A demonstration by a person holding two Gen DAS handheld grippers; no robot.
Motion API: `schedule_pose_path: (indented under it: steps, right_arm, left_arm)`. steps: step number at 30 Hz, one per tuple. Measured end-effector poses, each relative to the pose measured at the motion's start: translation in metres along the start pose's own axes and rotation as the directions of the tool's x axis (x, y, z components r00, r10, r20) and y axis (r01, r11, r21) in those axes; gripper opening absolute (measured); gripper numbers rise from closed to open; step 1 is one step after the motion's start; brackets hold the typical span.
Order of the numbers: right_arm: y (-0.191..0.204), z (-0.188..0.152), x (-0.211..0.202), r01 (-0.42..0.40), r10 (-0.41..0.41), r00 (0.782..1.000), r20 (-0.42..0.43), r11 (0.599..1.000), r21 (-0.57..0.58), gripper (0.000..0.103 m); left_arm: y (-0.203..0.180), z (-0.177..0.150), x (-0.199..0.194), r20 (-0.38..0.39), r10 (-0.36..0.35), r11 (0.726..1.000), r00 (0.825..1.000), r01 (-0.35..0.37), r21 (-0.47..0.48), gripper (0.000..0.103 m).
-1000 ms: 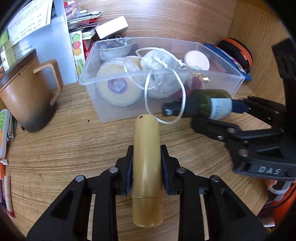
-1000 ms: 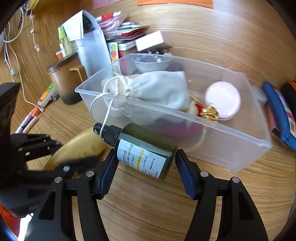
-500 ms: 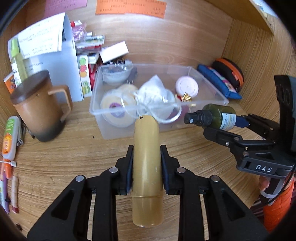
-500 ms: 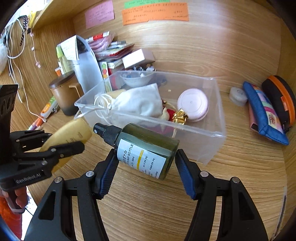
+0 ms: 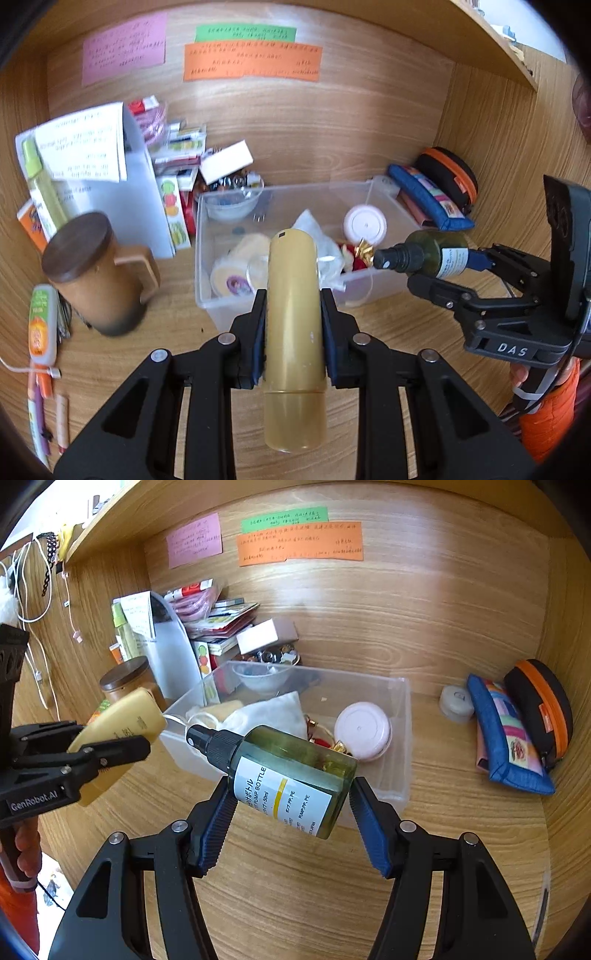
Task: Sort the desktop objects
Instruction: 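Carry the sunscreen tube and green bottle with both grippers over the clear box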
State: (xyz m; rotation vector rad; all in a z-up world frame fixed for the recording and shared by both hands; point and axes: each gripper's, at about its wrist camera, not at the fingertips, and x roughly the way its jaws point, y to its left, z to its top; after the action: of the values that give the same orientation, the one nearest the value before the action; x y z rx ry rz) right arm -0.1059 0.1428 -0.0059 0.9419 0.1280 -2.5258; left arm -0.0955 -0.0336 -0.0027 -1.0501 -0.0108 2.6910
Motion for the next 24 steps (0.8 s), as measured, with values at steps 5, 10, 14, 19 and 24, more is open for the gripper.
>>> schedule_pose_path:
  steps: [5, 10, 14, 19, 24]
  right_arm:
    - [-0.005, 0.008, 0.001, 0.002, -0.002, 1.000, 0.009, 1.000, 0.005, 0.059]
    - [-0.013, 0.019, 0.006, 0.017, -0.017, 1.000, 0.011, 1.000, 0.004, 0.059]
    - [-0.018, 0.028, 0.014, 0.023, -0.024, 1.000, 0.005, 1.000, 0.006, 0.059]
    - [-0.025, 0.038, 0.030, 0.024, -0.023, 1.000, -0.013, 1.000, 0.013, 0.059]
    - [-0.028, 0.045, 0.049, 0.022, -0.022, 0.999, -0.040, 1.000, 0.013, 0.059]
  left_arm:
    - [0.002, 0.016, 0.001, 0.009, -0.002, 1.000, 1.000, 0.002, 0.011, 0.025]
    - [0.006, 0.031, 0.008, 0.012, -0.011, 1.000, 1.000, 0.011, 0.009, 0.025]
    - [0.010, 0.041, 0.017, 0.008, -0.021, 1.000, 1.000, 0.021, -0.001, 0.025]
    - [0.014, 0.049, 0.032, -0.007, -0.035, 0.999, 0.999, 0.035, -0.008, 0.025]
    - [0.017, 0.052, 0.052, -0.032, -0.051, 0.999, 0.998, 0.051, -0.013, 0.025]
